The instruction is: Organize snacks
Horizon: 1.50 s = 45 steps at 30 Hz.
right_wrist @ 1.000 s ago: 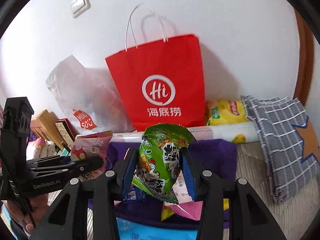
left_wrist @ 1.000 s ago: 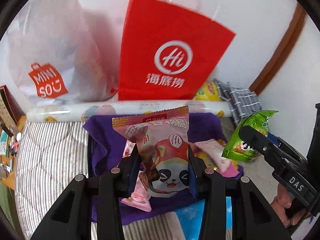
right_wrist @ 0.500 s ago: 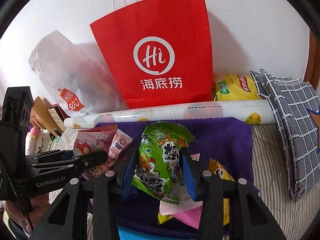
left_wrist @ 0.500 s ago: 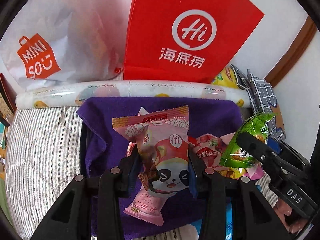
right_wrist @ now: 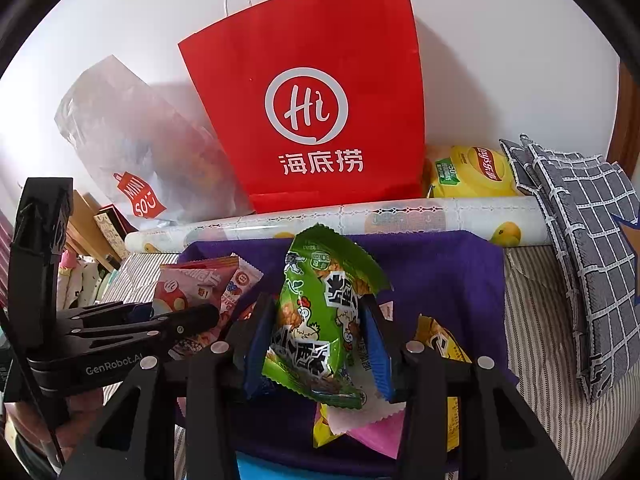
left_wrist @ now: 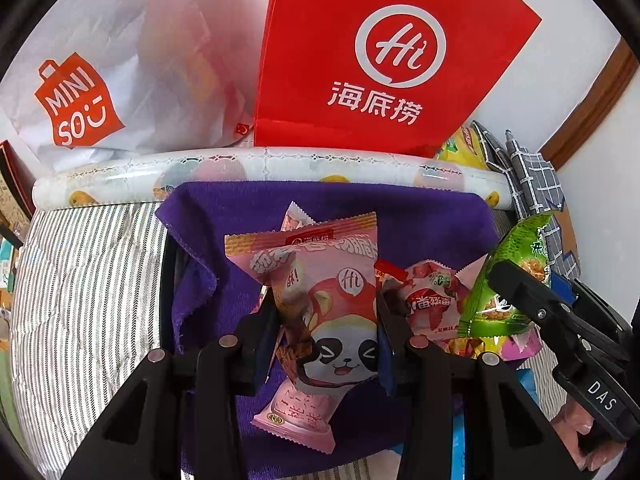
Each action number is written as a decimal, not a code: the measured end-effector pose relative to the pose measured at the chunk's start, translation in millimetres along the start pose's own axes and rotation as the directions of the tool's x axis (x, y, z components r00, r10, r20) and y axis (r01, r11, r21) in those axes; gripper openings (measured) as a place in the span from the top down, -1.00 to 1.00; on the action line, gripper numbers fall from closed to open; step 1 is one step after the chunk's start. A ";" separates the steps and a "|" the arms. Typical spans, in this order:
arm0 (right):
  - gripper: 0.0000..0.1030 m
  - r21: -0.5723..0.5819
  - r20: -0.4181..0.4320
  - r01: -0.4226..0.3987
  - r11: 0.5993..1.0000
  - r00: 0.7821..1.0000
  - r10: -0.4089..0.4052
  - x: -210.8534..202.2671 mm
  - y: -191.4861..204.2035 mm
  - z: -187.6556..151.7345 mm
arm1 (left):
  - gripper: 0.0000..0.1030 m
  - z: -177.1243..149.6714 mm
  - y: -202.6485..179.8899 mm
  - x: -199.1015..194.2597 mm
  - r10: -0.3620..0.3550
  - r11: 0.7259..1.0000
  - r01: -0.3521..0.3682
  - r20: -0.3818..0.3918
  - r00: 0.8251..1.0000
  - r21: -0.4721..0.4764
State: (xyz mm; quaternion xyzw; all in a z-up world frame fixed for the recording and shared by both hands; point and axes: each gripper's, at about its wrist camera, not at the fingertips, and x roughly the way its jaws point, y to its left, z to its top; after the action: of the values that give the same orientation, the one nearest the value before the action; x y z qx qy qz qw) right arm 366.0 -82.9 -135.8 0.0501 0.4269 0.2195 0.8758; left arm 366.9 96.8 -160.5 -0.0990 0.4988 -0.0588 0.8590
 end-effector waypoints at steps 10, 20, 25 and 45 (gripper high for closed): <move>0.18 -0.012 -0.014 0.001 1.000 1.000 -0.001 1.0 3.9 -0.1 | 0.09 -1.2 -5.1 0.6 -0.007 1.000 0.007 -0.018 1.000 0.012; 0.00 -0.021 -0.004 0.026 0.999 1.000 -0.026 -18.1 15.4 -1.1 | -0.27 -5.5 -11.8 -27.4 0.028 0.998 -0.030 0.046 0.999 0.049; -0.12 -0.027 0.033 0.051 0.998 0.998 -0.050 -47.8 26.3 -4.0 | -0.31 -14.4 -14.8 -46.9 0.031 0.997 -0.035 0.071 0.997 0.062; -0.36 0.045 0.119 0.216 0.975 0.968 -0.220 -198.0 50.0 -72.2 | -0.46 -106.5 -64.6 -156.5 0.018 0.993 -0.039 0.183 0.983 0.113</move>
State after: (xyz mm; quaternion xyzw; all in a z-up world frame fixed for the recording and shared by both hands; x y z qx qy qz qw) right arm 186.6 -129.8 -23.9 0.0300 0.3784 0.1116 0.9184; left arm 196.6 53.3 -64.9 -0.0465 0.4155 -0.0660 0.9060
